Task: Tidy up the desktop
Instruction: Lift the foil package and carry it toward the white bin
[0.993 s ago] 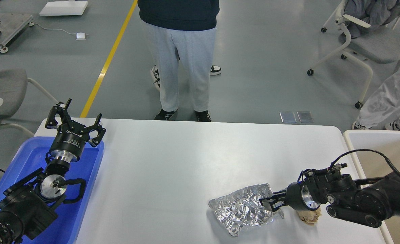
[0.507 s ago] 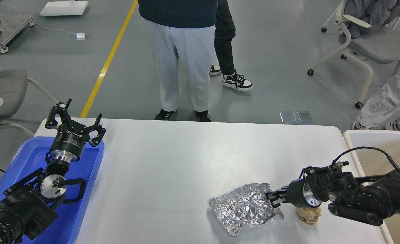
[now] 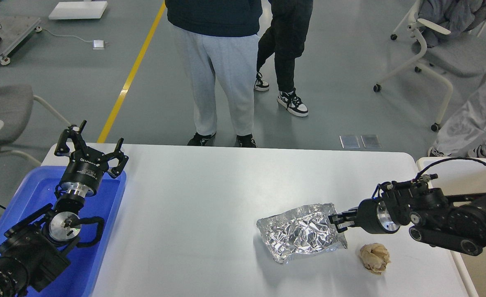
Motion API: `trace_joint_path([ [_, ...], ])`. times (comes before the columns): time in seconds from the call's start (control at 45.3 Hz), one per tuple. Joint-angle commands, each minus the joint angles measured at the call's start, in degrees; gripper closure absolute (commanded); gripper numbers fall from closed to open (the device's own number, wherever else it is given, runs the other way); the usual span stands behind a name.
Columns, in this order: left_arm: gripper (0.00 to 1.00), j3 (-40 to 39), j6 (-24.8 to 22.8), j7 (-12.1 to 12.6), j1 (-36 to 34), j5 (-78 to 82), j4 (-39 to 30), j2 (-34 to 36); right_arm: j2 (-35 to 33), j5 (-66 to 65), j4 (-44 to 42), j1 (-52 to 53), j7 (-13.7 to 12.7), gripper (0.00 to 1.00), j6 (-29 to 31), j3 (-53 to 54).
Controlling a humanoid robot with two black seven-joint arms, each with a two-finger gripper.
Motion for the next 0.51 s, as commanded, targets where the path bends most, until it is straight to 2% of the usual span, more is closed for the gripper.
trace_joint_path([
  [0.0, 0.00, 0.00, 0.00, 0.02, 0.00, 0.00, 0.01, 0.00, -6.03, 4.26, 6.54, 8.22, -0.79, 1.00, 3.74, -0.16],
  [0.287, 0.00, -0.09, 0.00, 0.02, 0.00, 0.00, 0.01, 0.00, -12.19, 6.37, 13.48, 20.35, -0.79, 1.00, 10.07, -2.53],
  [0.485, 0.00, 0.00, 0.00, 0.02, 0.00, 0.00, 0.01, 0.00, -16.32, 6.81, 17.09, 28.53, -0.79, 1.00, 16.92, -2.27],
])
